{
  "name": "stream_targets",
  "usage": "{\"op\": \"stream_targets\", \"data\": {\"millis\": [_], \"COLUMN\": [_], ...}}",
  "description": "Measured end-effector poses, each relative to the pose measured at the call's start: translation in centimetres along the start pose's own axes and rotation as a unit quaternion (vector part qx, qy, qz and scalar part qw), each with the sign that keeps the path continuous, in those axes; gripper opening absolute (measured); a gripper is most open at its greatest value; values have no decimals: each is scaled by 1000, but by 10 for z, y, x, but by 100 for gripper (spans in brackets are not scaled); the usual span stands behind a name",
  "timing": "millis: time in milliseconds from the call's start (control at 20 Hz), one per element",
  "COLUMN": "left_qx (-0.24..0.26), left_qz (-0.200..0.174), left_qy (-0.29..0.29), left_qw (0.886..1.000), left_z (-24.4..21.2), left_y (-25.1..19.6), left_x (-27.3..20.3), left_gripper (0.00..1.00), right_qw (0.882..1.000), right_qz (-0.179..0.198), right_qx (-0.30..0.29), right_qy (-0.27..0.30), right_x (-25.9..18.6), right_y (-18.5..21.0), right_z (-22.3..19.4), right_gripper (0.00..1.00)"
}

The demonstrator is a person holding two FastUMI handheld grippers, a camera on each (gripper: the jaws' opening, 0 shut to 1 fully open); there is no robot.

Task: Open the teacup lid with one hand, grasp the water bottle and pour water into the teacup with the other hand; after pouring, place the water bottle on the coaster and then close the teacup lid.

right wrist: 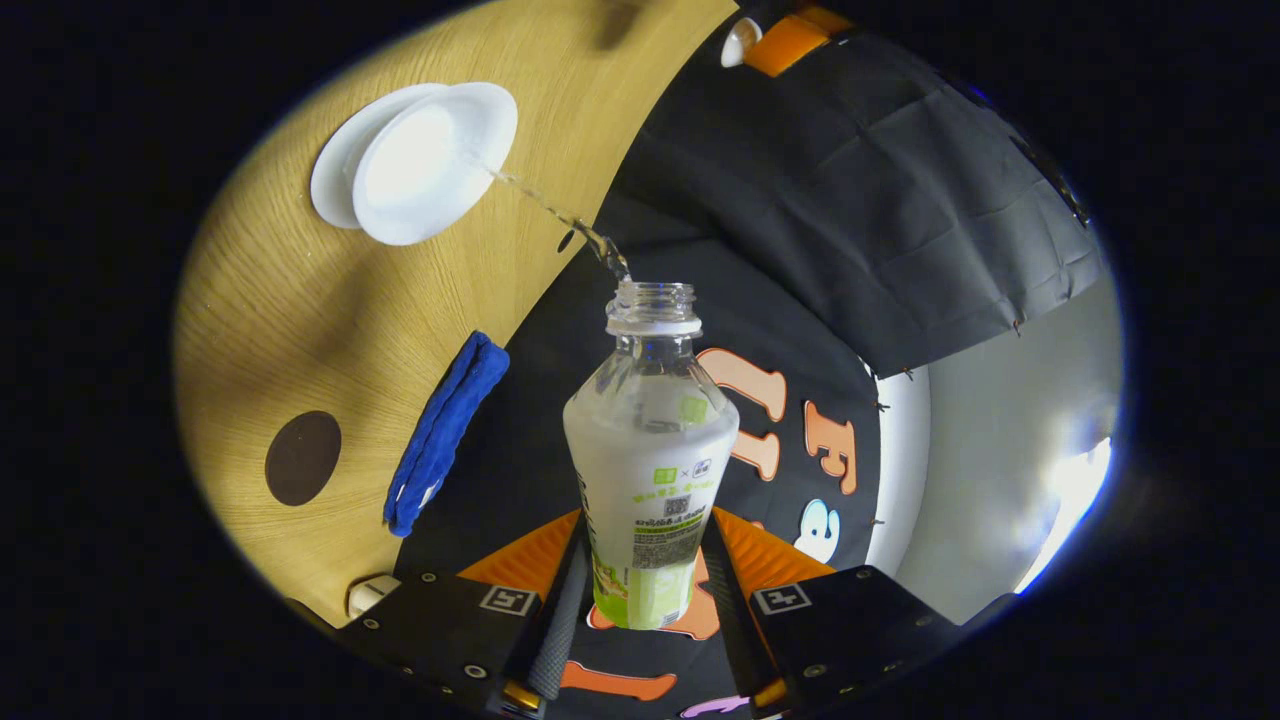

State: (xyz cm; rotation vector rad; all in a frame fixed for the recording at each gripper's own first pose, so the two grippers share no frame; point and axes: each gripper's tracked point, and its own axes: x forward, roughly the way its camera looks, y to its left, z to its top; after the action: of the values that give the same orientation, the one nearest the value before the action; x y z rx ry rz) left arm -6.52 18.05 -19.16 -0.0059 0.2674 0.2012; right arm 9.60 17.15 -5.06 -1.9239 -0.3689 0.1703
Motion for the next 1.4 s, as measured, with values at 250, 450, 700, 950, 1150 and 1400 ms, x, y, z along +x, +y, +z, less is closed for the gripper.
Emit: {"op": "stream_targets", "data": {"millis": [250,450,700,950,1150,1400], "left_qx": [-4,-7,-9,-5,0,7], "left_qz": [-3,-5,-7,-13,-21,-31], "left_qy": [4,3,10,19,17,14], "left_qw": [1000,1000,1000,1000,1000,999], "left_z": [-3,-3,-8,-9,-7,-4], "left_y": [-2,-2,-3,-7,-15,-26], "left_x": [0,-1,-1,0,-3,-3], "left_gripper": [28,28,28,28,28,28], "right_qw": [999,998,995,992,994,994], "right_qz": [-6,-5,6,14,36,81], "right_qx": [-33,-56,-82,-101,-73,1], "right_qy": [-20,-34,-54,-71,-74,-77], "right_x": [2,3,2,3,6,7], "right_y": [-5,-8,-8,-9,0,18], "right_z": [3,5,8,11,11,12], "right_gripper": [64,64,60,64,64,64]}}
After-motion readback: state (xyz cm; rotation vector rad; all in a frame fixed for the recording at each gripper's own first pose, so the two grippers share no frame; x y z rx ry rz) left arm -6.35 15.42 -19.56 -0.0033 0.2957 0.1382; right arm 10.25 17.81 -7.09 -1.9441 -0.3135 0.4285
